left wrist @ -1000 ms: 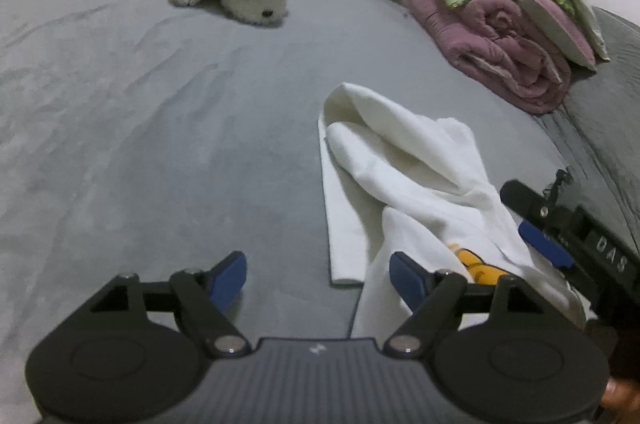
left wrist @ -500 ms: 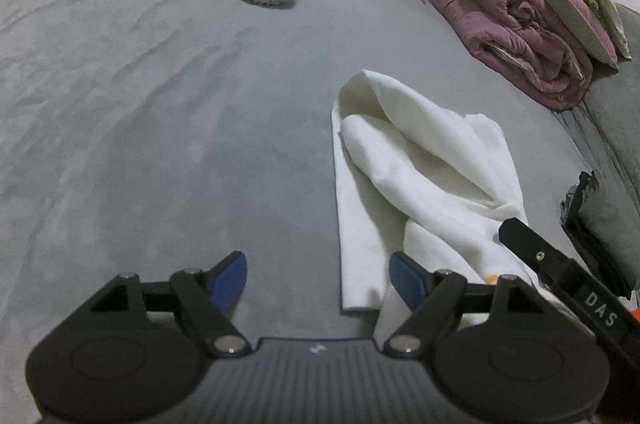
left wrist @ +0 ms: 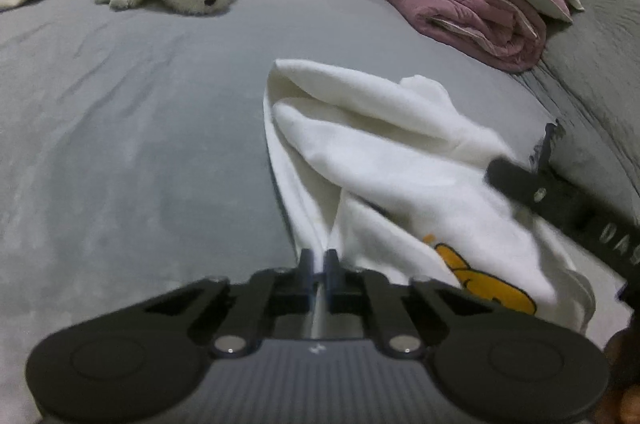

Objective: Fold clothes

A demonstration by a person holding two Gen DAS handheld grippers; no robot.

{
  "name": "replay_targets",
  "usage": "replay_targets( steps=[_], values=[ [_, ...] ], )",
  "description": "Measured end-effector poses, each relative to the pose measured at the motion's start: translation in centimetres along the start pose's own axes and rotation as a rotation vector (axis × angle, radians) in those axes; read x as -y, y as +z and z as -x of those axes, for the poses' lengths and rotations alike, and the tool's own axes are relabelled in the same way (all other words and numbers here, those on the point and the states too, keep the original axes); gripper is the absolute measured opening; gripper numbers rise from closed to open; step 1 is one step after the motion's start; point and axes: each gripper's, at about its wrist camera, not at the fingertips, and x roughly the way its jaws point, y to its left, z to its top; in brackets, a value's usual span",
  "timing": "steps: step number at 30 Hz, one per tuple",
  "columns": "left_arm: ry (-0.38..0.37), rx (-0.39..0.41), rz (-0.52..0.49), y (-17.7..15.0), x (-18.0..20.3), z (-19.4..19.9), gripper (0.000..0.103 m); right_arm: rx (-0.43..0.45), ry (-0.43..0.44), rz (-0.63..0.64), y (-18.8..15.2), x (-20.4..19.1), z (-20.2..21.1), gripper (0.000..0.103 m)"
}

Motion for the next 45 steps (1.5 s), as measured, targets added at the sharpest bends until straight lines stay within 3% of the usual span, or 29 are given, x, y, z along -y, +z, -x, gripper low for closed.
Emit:
replay_targets(
  steps=[10, 16, 19, 20, 21, 22, 29, 35, 39, 42, 43, 45],
  values=[
    [0.009, 0.068, -0.023, -0.9, 0.3, 3.1, 0.004, 0.133, -0.106, -0.035, 1.1, 2.0, 4.8, 0.009],
    [-0.001, 0.092, -0.009, -1.0, 0.6, 3.6, 0.006, 0.170, -0.178, -0.051, 0.9, 4.5, 8.1, 0.009],
    [-0.006, 0.108, -0.001, -1.1, 0.8, 3.6, 0.015, 0.170, -0.210, -0.057, 0.4, 5.8, 9.3, 0.009],
    [-0.008, 0.112, 0.003, -1.1, 0.8, 3.5, 0.025, 0.169, -0.221, -0.057, 0.2, 6.1, 9.6, 0.009],
    [-0.009, 0.118, 0.009, -1.1, 0.9, 3.4, 0.034, 0.166, -0.232, -0.056, 0.0, 6.6, 9.9, 0.009],
    [-0.011, 0.123, 0.014, -1.1, 1.0, 3.3, 0.036, 0.160, -0.241, -0.056, -0.2, 7.0, 10.1, 0.009],
    [-0.078, 0.121, 0.074, -0.5, 1.5, 2.1, 0.038, 0.098, -0.287, -0.031, -2.1, 9.2, 10.9, 0.009],
    [-0.090, 0.098, 0.133, 0.0, 1.8, 0.2, 0.041, -0.059, -0.299, -0.028, -4.2, 10.6, 9.6, 0.009],
    [-0.099, 0.078, 0.180, 0.1, 2.0, -1.2, 0.041, -0.140, -0.265, -0.091, -4.9, 11.3, 8.8, 0.009],
    [-0.097, 0.066, 0.186, 0.0, 2.3, -1.8, 0.038, -0.122, -0.253, -0.089, -4.3, 10.9, 8.9, 0.016],
    [-0.093, 0.066, 0.180, -0.1, 2.4, -1.9, 0.035, -0.109, -0.247, -0.089, -4.1, 10.9, 9.1, 0.019],
    [-0.084, 0.068, 0.166, -0.2, 2.5, -2.0, 0.014, -0.082, -0.233, -0.088, -3.5, 10.8, 9.5, 0.040]
  ],
)
